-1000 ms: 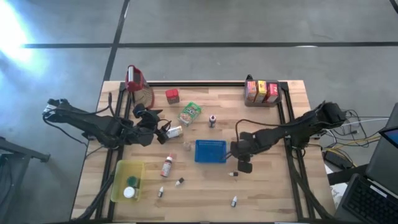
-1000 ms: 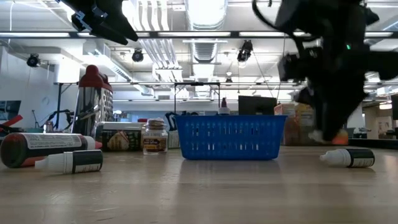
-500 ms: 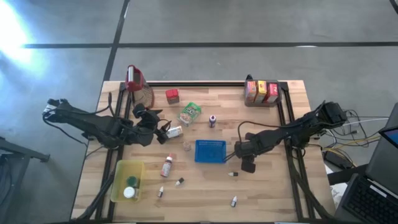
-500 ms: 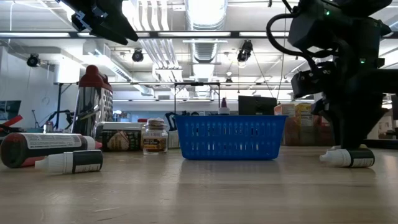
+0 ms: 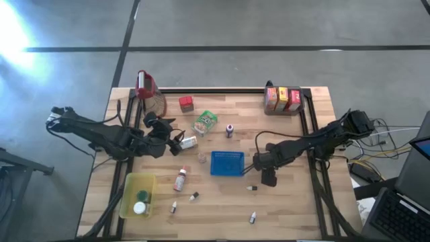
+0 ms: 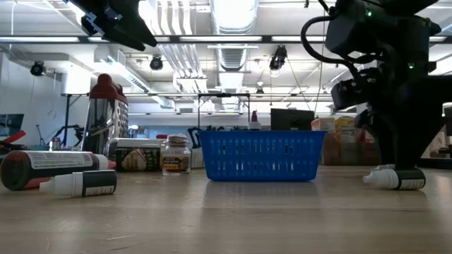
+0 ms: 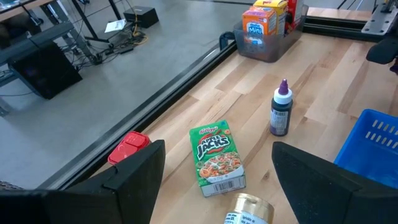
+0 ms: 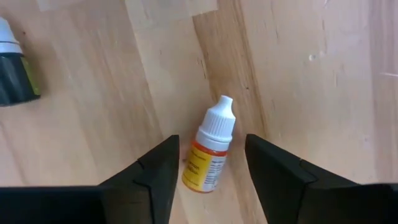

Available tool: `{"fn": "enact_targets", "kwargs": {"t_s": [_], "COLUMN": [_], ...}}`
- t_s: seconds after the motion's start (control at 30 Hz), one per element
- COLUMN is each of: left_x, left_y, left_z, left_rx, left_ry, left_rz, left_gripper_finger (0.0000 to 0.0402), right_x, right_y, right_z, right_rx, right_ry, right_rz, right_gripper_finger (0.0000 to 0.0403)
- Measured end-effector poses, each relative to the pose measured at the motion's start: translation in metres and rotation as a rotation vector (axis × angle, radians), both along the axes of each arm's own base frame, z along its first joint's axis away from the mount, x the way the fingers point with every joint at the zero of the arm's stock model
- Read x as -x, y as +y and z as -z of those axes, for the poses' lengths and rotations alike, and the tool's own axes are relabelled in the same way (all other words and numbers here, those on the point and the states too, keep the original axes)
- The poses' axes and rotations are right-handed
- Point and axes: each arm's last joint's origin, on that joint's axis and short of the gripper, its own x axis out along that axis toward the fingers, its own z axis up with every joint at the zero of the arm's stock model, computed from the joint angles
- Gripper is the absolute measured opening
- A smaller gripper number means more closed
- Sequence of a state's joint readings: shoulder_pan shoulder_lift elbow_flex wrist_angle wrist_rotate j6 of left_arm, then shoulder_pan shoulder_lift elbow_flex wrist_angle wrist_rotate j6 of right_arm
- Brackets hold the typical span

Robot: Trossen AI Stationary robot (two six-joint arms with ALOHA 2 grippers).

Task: Pick & Place Kitchen Items
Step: Put the small yellow food coloring bottle into the blue bin

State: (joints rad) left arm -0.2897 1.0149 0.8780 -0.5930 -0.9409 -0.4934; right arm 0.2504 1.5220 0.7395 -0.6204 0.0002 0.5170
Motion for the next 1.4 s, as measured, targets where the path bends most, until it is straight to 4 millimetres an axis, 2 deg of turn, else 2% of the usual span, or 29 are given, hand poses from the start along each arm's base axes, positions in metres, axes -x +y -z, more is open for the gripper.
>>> {"fn": "enact_targets", "kwargs": {"t_s": [0.17, 0.43, 0.67, 1.07, 1.4], "left_x": [0.000, 0.000, 0.000, 0.000, 0.000], "left_y": [0.000, 0.000, 0.000, 0.000, 0.000], "left_z": [0.000, 0.000, 0.000, 0.000, 0.000], "left_rx": [0.000, 0.000, 0.000, 0.000, 0.000], "left_ry": [0.000, -0.001, -0.001, 0.000, 0.000], "left_rz": [0.000, 0.000, 0.000, 0.000, 0.000], "left_gripper_finger": [0.0300, 0.0300, 0.0300, 0.0300, 0.0300], "right_x": [-0.002, -0.004, -0.005, -0.010, -0.017], "right_y": [0.001, 0.001, -0.002, -0.005, -0.006], "right_z": [-0.008, -0.029, -0.036, -0.033, -0.014], "right_rx": [0.003, 0.015, 0.010, -0.002, 0.023], "right_ry": [0.015, 0.060, 0.020, 0.002, 0.065], "right_rz": [0.004, 0.008, 0.083, 0.202, 0.188], "right_gripper_finger": [0.0184, 0.0151, 0.0135, 0.0160, 0.0174]}}
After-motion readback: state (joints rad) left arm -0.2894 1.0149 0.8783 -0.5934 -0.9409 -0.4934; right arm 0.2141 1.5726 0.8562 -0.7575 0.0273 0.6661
